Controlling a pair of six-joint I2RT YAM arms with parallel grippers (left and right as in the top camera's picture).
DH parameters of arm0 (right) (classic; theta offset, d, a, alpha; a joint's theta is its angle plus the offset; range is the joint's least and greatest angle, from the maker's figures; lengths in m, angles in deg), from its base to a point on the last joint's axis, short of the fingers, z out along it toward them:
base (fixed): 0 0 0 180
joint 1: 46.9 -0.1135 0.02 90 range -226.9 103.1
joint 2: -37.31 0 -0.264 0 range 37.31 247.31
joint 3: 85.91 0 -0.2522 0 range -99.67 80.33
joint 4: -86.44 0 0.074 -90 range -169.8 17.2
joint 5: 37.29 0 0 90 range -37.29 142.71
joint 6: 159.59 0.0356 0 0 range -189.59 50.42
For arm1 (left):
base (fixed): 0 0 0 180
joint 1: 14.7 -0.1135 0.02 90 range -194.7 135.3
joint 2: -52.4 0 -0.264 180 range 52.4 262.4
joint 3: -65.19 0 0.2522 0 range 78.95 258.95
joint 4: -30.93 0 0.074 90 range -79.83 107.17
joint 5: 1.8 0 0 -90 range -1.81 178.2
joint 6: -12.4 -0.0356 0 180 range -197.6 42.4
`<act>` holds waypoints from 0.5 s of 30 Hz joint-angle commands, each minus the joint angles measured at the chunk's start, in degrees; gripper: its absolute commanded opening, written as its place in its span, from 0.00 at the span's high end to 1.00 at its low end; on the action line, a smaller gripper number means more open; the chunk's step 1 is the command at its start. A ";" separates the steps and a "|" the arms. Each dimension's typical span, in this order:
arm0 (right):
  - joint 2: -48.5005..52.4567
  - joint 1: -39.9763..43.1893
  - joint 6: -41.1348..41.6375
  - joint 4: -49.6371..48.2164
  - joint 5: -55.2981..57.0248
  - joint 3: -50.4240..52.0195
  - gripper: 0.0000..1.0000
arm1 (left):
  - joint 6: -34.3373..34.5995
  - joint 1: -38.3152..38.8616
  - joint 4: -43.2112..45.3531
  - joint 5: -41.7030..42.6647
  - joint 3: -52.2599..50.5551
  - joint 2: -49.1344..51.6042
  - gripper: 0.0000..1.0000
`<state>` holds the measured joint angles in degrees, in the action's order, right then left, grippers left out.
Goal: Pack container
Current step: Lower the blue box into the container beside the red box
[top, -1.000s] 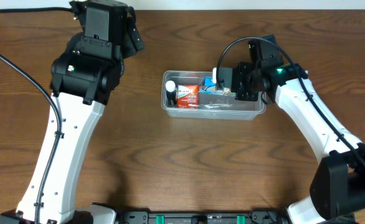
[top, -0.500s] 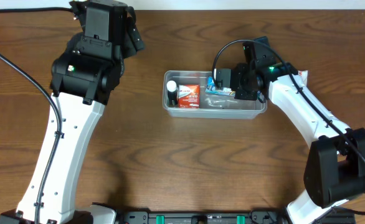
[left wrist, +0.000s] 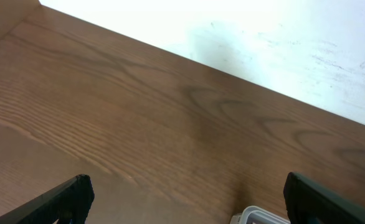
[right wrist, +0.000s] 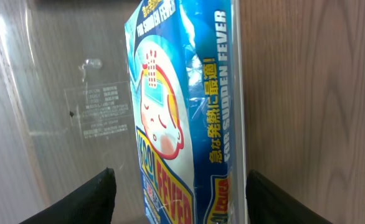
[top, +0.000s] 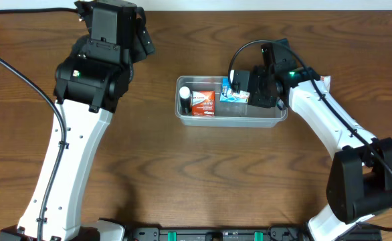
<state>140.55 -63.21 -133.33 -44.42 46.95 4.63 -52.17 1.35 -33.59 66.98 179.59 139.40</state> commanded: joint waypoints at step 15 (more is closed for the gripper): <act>-0.70 -0.26 29.05 0.17 -2.64 -0.68 0.62 | -0.81 -0.24 0.00 -0.94 0.42 -0.15 0.02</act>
<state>140.55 -63.21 -115.28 -44.44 46.38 4.63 -52.20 1.35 -33.59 66.98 179.59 139.40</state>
